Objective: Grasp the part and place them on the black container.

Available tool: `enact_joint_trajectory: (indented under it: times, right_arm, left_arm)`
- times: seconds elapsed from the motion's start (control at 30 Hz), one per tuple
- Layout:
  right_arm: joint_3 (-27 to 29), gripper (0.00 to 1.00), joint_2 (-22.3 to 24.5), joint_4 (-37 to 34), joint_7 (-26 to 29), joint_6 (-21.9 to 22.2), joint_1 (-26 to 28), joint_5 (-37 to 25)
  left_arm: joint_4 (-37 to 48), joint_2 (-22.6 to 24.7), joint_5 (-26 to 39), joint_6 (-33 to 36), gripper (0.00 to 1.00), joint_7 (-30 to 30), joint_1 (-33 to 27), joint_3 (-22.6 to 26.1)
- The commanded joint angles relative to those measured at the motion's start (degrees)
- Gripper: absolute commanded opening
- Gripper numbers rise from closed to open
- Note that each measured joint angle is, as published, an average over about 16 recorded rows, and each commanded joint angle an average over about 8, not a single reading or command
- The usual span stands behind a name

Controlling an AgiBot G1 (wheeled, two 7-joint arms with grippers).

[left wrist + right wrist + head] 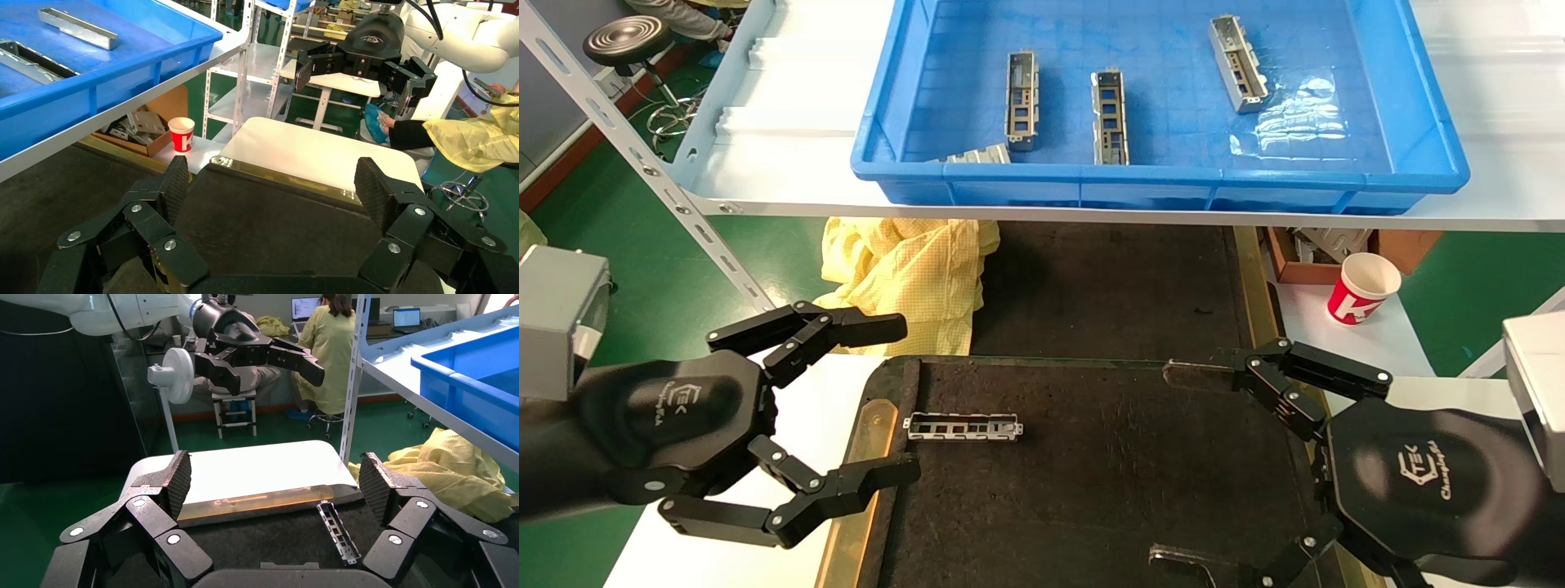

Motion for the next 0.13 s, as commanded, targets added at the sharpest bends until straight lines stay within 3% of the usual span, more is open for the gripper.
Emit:
enact_joint_trajectory:
  times: [0.03, 0.13]
  right_arm:
    - [0.0, 1.0, 0.0, 0.0, 0.0, 0.0, 0.0, 0.0]
    - [0.0, 1.0, 0.0, 0.0, 0.0, 0.0, 0.0, 0.0]
  left_arm:
    - [0.0, 0.0, 0.0, 0.0, 1.0, 0.0, 0.0, 0.0]
    - [0.0, 0.0, 0.0, 0.0, 1.0, 0.0, 0.0, 0.0]
